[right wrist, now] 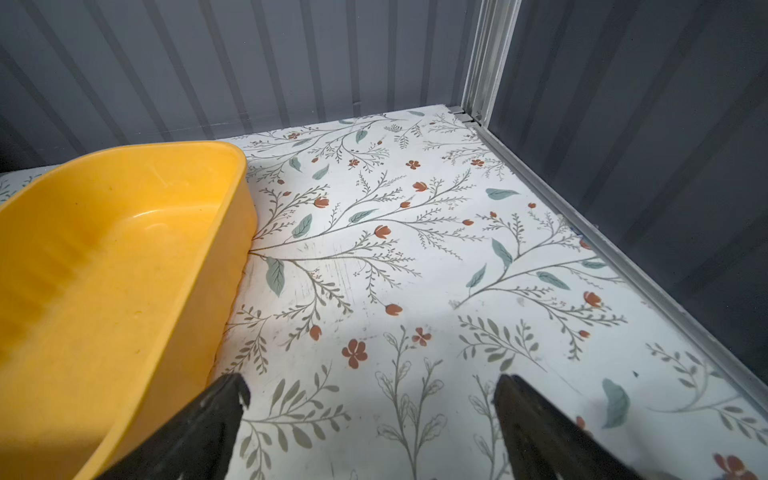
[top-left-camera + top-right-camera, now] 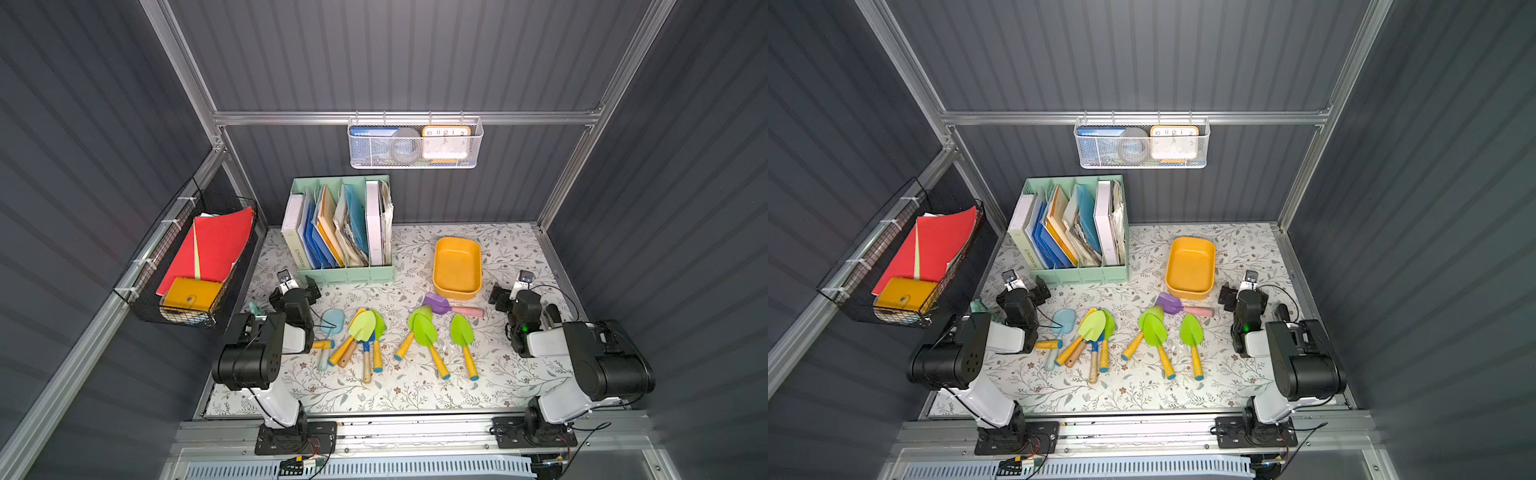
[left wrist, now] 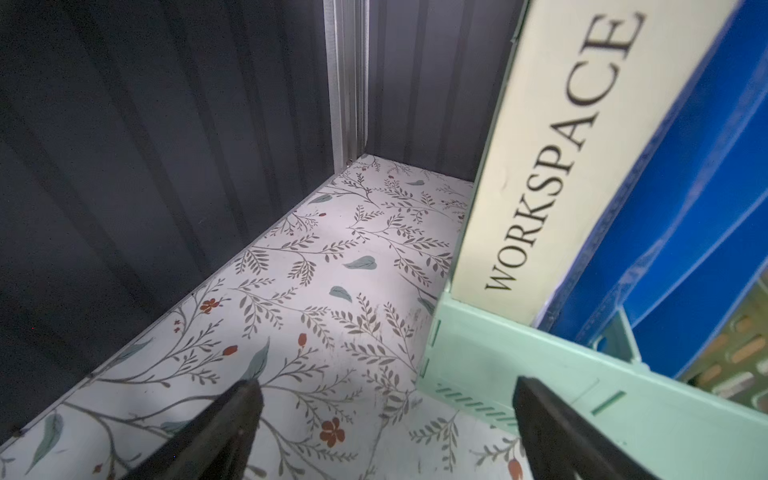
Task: Put the shovel into the storage box
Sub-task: Pick up the shovel from the center of the board.
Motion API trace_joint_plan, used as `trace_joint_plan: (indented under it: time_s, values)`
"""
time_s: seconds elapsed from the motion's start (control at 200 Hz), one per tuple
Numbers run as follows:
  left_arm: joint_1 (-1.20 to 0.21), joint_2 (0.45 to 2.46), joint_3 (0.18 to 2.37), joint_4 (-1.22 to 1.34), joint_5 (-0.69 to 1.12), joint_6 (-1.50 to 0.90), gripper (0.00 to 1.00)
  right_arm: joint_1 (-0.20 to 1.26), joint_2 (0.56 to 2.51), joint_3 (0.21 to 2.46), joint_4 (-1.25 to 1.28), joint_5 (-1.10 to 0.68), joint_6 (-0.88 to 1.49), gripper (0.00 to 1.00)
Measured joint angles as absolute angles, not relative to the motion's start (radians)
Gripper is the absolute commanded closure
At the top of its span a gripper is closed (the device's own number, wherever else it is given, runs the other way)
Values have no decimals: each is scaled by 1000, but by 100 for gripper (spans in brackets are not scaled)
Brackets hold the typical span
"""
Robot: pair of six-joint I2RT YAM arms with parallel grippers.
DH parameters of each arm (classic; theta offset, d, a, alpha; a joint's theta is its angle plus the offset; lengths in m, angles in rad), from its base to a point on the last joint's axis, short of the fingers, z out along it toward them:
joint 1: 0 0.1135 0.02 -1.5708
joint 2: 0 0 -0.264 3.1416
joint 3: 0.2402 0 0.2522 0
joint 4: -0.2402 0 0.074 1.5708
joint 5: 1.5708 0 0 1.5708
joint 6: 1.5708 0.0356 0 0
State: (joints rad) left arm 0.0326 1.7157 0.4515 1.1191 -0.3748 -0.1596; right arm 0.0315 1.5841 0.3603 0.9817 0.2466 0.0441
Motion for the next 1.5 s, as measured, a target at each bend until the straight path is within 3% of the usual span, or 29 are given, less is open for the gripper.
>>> trace_joint_plan:
  time_s: [0.905,1.231,1.501]
  values:
    - [33,1713,453,1113,-375,-160,0,31,1575,360,971,250,44,1]
    - [33,1566,680,718,-406,-215,0,31,1201,458,585,257,131,1]
    - [33,1406,825,336,-336,-499,0,32,975,539,290,128,308,1]
